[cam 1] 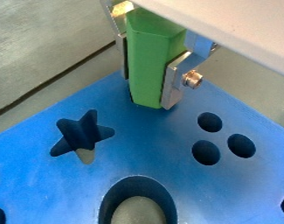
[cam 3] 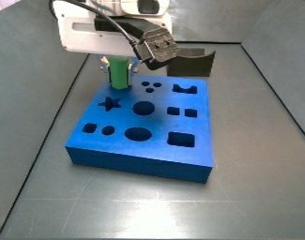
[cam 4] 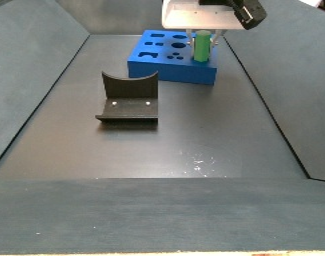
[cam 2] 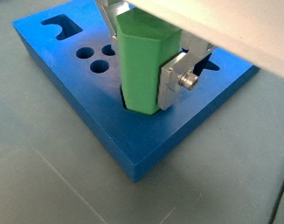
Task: Pick up the hexagon object. Move up. Move to above the board. Insert the hexagon object.
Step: Insert the hexagon object.
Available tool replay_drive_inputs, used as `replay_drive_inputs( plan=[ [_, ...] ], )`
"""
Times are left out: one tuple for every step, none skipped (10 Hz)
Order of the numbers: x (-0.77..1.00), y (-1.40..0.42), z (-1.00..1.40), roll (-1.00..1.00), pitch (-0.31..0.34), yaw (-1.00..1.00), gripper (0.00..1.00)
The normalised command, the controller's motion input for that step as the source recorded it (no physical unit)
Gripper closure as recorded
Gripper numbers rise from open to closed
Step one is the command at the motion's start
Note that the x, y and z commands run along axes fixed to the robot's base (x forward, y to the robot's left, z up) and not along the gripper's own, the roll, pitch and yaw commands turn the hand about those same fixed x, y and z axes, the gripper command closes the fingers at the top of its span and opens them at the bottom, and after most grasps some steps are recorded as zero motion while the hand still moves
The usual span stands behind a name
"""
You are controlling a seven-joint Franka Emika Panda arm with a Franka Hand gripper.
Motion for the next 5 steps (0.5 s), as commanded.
replay_drive_inputs(
  plan=[
    [0.16,-0.02,-1.0,0.0,0.0,0.0,1.0],
    [0.15,-0.01,-1.0,0.0,0.0,0.0,1.0],
    [0.18,-0.01,-1.0,0.0,0.0,0.0,1.0],
    [0.26,-0.01,-1.0,0.0,0.0,0.0,1.0],
    [0.58,0.0,-0.85,-0.22,0.143,0.0,1.0]
  ],
)
